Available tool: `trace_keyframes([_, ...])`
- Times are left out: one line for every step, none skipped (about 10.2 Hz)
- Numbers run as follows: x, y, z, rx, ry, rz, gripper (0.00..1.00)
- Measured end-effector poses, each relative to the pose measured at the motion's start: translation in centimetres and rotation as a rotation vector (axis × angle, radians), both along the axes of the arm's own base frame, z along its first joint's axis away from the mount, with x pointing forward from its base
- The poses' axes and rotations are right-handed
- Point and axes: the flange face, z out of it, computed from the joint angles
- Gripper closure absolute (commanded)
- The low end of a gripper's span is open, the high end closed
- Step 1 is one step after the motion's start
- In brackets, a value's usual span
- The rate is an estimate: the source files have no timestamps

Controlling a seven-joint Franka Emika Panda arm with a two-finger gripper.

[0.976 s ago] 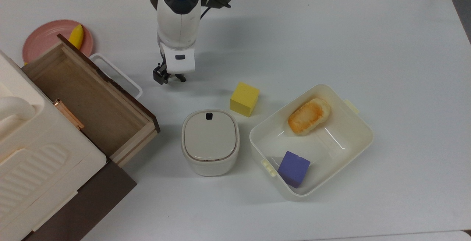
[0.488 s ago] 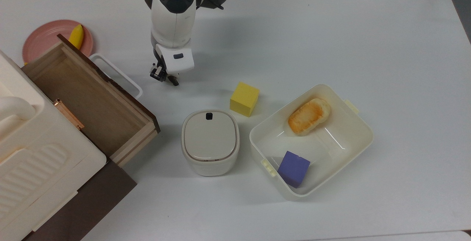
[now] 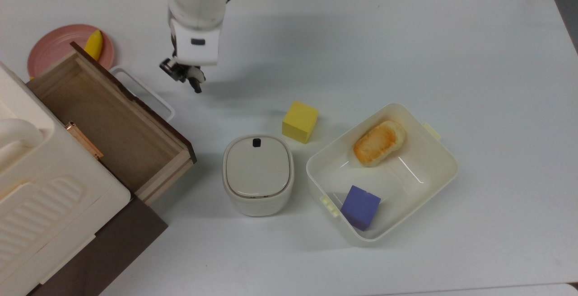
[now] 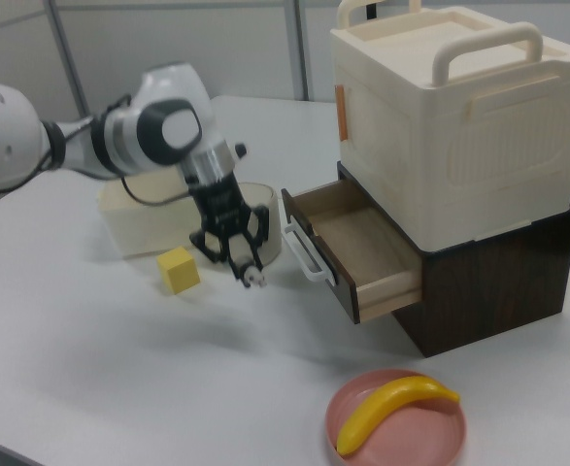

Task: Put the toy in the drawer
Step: 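Lift the panda toy and carry it over the open drawer, then lower the panda toy into the drawer and open the gripper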

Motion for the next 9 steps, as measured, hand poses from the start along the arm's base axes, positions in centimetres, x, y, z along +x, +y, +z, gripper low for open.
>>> trace_keyframes([0.4,-0.1,2.8,-0.009,-0.031,-0.046,0.86])
trace_keyframes([0.9,-0.3,5.3,-0.015,-0.058,-0.075,0.86])
trace_keyframes([1.4,-0.5,7.5,-0.018,-0.093,-0.090,0.84])
trace_keyframes([1.7,-0.8,9.2,-0.019,-0.125,-0.099,0.83])
trace_keyframes([2.0,-1.3,10.1,-0.021,-0.145,-0.107,0.71])
trace_keyframes([2.1,-2.1,10.5,-0.021,-0.155,-0.119,0.70])
trace_keyframes([2.4,-3.2,10.9,-0.021,-0.181,-0.131,0.70])
trace_keyframes([2.8,-4.7,11.3,-0.021,-0.221,-0.143,0.70])
trace_keyframes([3.4,-6.0,11.4,-0.020,-0.273,-0.148,0.70])
